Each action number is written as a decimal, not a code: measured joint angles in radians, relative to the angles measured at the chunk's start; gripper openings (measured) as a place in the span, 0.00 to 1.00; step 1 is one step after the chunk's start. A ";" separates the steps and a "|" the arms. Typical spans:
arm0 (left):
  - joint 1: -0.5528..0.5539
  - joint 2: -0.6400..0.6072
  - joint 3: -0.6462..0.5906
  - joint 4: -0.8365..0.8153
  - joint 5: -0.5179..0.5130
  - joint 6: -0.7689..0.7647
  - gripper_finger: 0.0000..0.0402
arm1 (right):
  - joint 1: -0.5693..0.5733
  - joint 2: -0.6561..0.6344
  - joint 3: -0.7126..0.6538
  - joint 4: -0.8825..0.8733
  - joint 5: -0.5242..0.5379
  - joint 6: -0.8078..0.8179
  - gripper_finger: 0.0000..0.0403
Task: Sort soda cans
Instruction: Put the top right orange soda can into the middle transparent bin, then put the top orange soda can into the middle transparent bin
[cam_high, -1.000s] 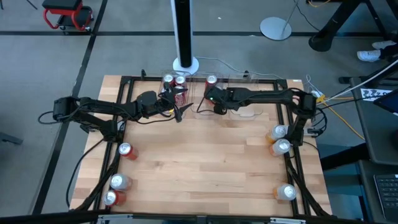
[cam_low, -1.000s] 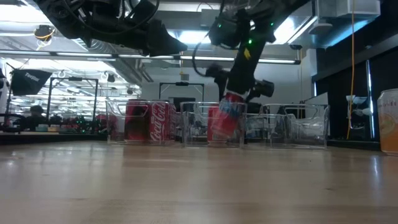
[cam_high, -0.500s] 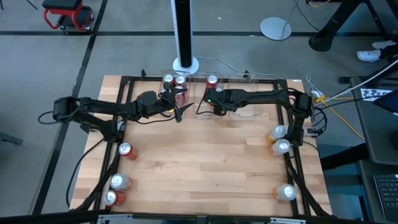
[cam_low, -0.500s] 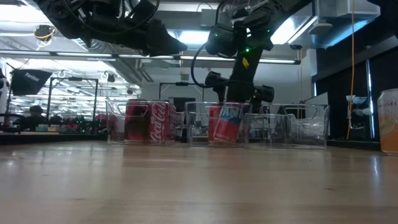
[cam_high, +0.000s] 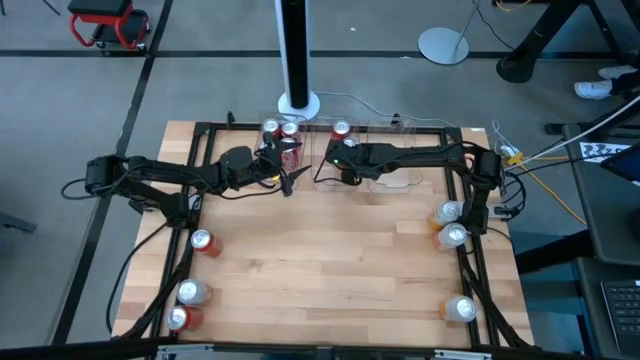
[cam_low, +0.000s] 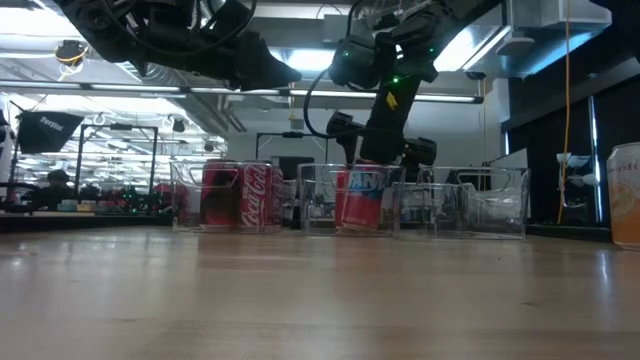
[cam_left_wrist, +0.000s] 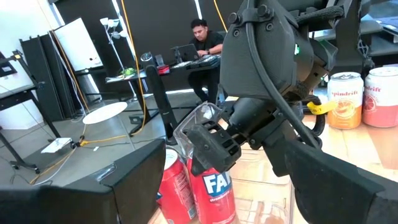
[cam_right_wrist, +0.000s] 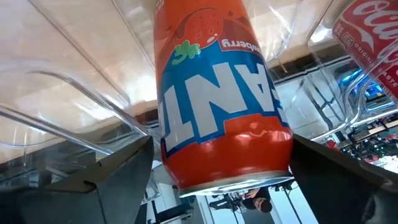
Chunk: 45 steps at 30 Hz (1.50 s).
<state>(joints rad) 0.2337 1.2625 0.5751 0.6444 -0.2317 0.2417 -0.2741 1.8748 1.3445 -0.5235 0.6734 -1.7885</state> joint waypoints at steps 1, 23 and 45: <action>0.000 0.000 0.000 0.000 0.000 0.000 0.79 | 0.005 0.000 0.000 0.000 0.009 0.000 0.90; 0.000 0.000 0.000 -0.006 0.000 0.000 0.79 | 0.187 -0.209 0.001 -0.074 0.071 0.149 0.90; -0.080 0.004 0.009 -0.003 0.011 -0.055 0.79 | 0.593 -0.304 -0.470 0.414 -0.264 0.732 0.90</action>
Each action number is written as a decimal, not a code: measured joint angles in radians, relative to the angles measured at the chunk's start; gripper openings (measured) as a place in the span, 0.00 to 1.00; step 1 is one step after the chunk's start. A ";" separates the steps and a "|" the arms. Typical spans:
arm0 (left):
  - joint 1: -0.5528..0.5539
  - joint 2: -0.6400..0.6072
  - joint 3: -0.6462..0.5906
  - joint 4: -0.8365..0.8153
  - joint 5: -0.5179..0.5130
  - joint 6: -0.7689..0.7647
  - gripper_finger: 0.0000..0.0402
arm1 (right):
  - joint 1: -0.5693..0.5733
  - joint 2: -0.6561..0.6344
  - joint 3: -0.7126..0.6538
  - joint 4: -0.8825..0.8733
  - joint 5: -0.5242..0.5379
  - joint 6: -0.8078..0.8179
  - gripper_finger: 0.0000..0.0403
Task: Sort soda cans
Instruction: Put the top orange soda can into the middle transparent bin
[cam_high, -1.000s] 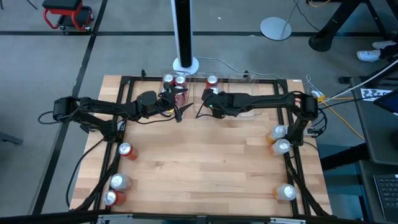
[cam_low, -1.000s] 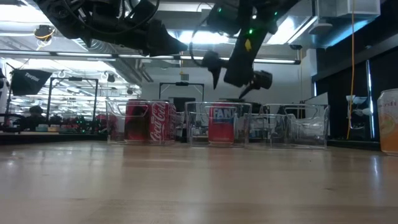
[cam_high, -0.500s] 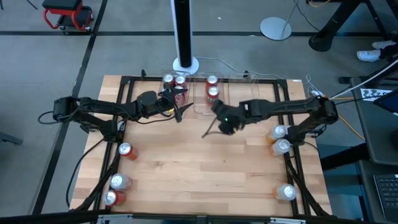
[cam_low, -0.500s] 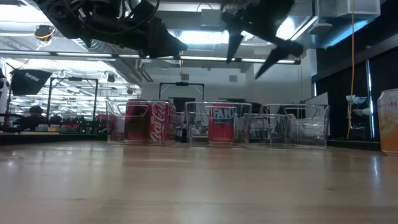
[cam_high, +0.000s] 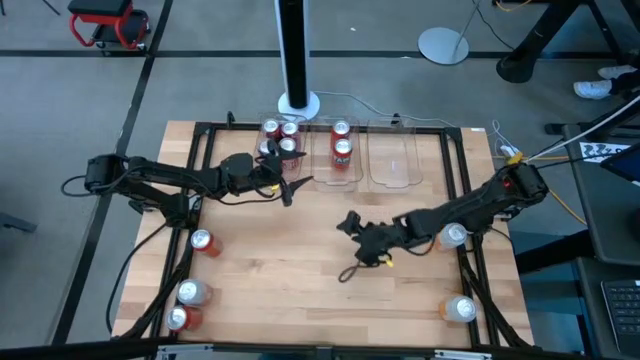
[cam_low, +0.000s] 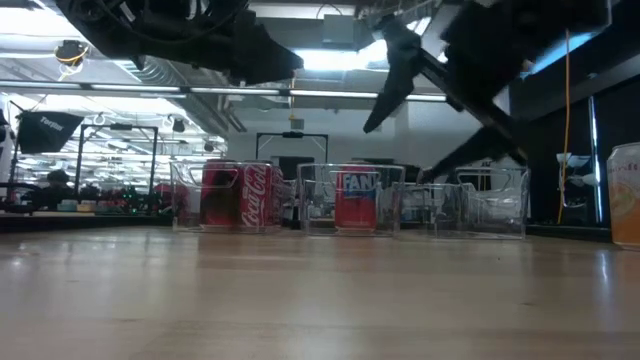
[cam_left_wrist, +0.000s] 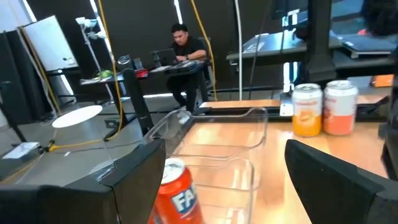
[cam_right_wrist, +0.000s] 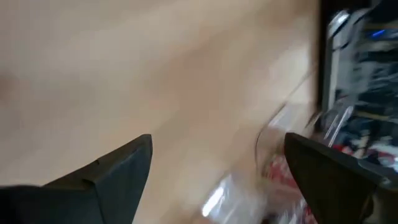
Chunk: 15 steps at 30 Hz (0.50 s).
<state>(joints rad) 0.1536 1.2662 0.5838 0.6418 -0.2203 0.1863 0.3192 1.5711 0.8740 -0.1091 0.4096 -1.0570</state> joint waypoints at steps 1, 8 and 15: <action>-0.005 0.002 0.000 0.001 0.000 -0.004 0.79 | 0.007 0.000 -0.041 0.079 0.000 -0.008 0.90; -0.058 0.002 0.002 -0.069 0.000 -0.079 0.79 | 0.014 0.000 -0.255 0.510 0.001 -0.101 0.90; -0.110 -0.041 0.120 -0.607 -0.058 -0.266 0.79 | 0.014 0.004 -0.296 0.569 -0.010 -0.176 0.90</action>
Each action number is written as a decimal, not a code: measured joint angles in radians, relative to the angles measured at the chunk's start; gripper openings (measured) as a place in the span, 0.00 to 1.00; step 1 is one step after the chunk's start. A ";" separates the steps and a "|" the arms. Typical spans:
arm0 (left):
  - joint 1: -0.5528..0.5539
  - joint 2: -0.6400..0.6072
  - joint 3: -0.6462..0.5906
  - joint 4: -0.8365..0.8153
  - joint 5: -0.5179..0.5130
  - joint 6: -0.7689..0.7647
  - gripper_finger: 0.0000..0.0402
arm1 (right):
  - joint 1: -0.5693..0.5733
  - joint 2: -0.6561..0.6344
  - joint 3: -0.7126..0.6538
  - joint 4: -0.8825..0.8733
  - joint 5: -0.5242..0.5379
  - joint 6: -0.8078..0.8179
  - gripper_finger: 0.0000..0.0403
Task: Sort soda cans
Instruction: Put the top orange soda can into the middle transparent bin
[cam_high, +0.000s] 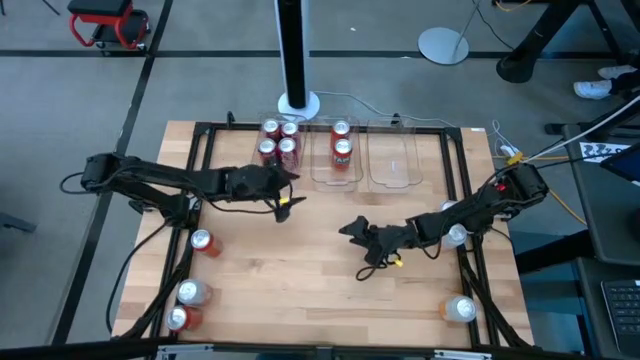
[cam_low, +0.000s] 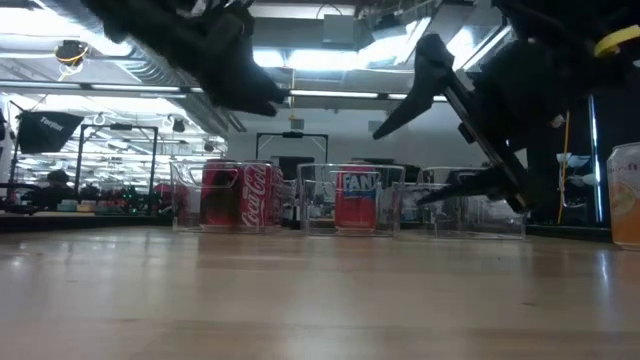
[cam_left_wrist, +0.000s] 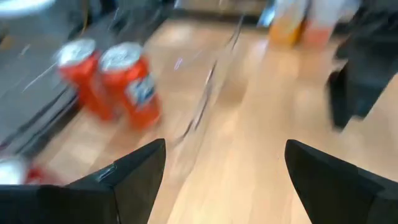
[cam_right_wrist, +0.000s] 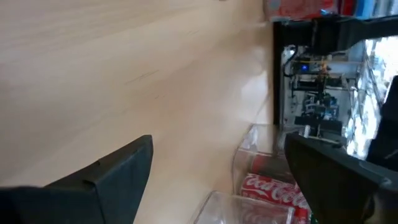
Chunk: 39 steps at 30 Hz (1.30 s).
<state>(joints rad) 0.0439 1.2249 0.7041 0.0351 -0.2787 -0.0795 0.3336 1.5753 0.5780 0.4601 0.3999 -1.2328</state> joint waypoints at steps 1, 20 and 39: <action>-0.011 -0.004 0.049 -0.118 -0.041 -0.026 0.79 | 0.000 0.000 -0.005 -0.001 -0.001 -0.006 0.90; -0.175 -0.005 0.613 -1.424 -0.001 -0.821 0.79 | 0.000 0.001 -0.092 0.015 0.034 -0.056 0.90; -0.426 0.052 0.612 -1.597 0.044 -0.904 0.79 | 0.000 0.001 -0.092 0.063 -0.032 -0.080 0.90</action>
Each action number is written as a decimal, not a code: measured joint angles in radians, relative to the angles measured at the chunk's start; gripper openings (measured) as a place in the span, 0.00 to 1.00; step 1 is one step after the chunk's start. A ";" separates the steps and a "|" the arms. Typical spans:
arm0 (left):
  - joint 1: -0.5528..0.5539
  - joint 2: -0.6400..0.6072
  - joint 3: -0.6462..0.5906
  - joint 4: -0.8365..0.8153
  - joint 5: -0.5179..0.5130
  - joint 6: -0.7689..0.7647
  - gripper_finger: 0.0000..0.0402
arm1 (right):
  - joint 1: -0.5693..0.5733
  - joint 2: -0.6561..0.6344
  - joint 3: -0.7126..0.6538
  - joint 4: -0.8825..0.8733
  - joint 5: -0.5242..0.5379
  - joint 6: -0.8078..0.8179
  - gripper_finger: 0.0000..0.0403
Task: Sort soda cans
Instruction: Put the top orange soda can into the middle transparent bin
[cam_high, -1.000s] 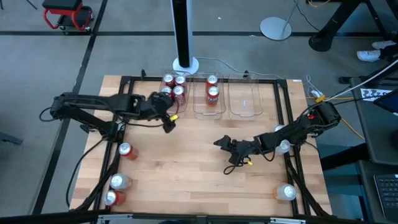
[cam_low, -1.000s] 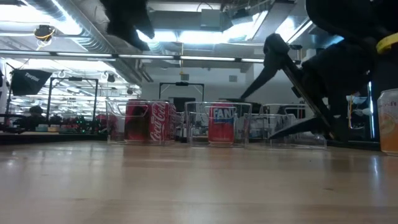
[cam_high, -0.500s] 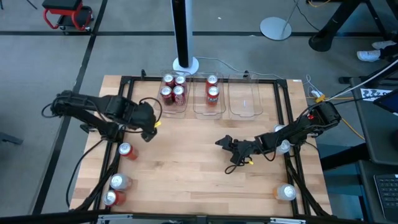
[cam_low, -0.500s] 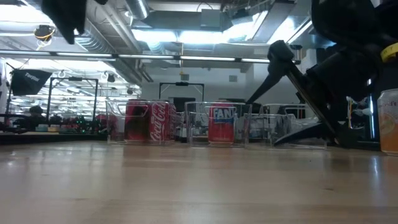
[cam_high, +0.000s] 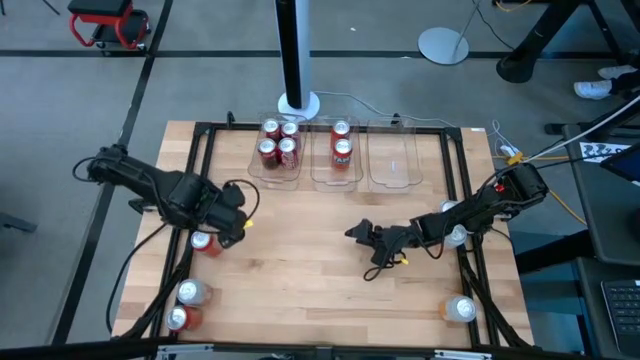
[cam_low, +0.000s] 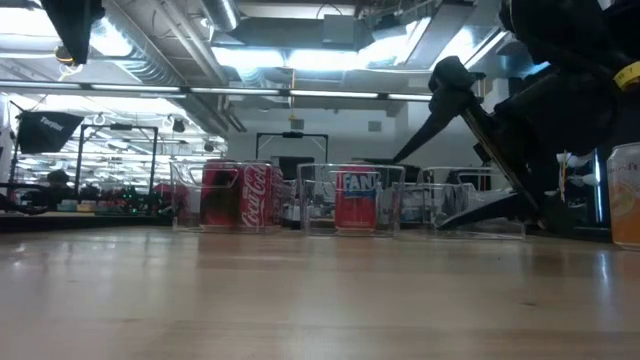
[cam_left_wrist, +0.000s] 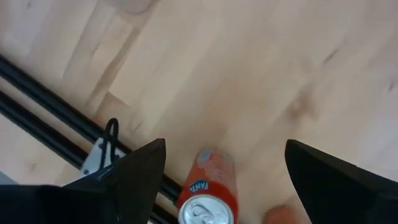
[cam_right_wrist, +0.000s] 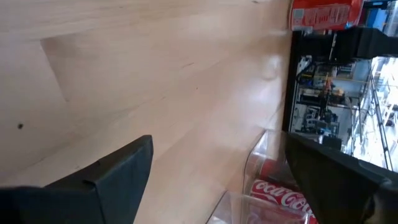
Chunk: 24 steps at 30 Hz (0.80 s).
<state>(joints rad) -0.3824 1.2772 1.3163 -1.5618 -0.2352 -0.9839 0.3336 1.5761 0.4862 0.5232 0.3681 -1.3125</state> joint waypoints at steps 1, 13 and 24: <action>-0.010 0.008 0.000 -0.001 0.000 0.017 0.79 | 0.000 0.000 0.000 0.000 -0.003 0.000 0.90; -0.116 0.041 -0.008 -0.008 0.057 -0.026 0.79 | 0.000 0.000 0.000 0.000 -0.004 0.002 0.90; -0.161 0.041 -0.199 -0.009 0.236 -0.045 0.79 | 0.000 0.000 0.000 0.000 -0.004 0.006 0.90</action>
<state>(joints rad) -0.5435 1.3178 1.1174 -1.5706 0.0008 -1.0286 0.3336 1.5761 0.4866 0.5228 0.3645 -1.3067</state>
